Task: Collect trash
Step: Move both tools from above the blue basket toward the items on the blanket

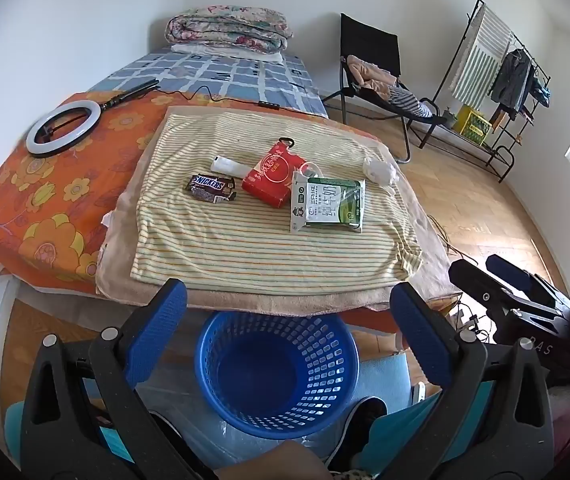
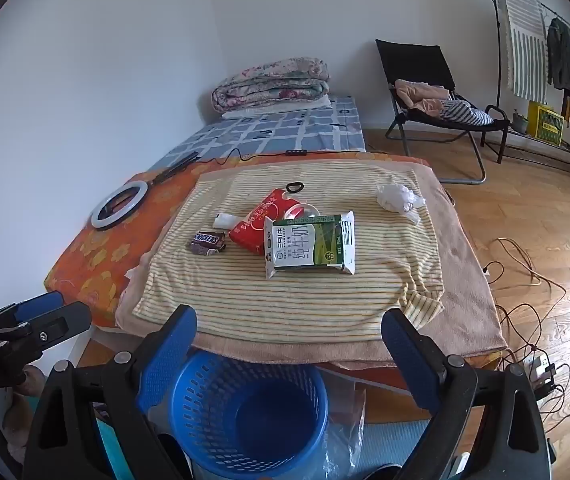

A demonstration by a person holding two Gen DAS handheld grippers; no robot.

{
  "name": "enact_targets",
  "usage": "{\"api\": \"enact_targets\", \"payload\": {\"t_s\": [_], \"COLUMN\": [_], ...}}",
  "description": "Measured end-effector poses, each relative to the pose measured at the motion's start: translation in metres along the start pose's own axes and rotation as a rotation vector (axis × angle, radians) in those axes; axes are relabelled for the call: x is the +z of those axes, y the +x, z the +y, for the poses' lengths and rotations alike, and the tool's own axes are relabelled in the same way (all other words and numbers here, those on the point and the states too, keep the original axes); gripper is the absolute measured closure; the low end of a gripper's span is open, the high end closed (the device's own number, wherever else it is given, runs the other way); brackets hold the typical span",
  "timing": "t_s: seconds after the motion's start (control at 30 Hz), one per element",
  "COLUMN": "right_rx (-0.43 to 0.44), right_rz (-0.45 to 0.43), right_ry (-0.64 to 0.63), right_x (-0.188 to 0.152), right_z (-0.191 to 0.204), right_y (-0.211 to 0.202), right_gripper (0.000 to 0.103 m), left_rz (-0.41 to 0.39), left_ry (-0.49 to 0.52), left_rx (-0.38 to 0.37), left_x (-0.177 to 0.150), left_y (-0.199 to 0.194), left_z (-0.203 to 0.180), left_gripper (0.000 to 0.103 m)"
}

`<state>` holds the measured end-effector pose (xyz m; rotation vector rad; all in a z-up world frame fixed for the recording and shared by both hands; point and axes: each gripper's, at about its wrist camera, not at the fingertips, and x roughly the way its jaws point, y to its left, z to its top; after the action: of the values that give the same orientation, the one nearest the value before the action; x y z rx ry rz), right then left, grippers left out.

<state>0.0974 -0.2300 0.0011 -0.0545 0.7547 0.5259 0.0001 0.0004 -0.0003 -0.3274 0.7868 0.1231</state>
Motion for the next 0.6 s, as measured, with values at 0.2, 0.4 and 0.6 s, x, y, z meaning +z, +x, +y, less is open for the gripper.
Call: {"api": "enact_targets", "payload": {"t_s": [0.2,0.4,0.6], "right_rx": [0.0,-0.001,-0.002], "right_rz": [0.0,0.001,0.01], "right_ry": [0.0,-0.001,-0.001], "right_x": [-0.0001,-0.0001,-0.0023], "right_z": [-0.0001,-0.0002,-0.0023], "right_y": [0.0004,0.0004,0.0025], "right_gripper": [0.008,0.008,0.008], "left_rz": [0.0,0.004,0.005], "left_ry": [-0.001,-0.005,-0.007], "left_rx": [-0.001,-0.005,-0.005], "left_x": [0.0,-0.0004,-0.0002], "left_y": [0.0,-0.0004,-0.0001], "left_z": [0.0,-0.0003,0.0], "left_gripper": [0.0,0.0,0.0]}}
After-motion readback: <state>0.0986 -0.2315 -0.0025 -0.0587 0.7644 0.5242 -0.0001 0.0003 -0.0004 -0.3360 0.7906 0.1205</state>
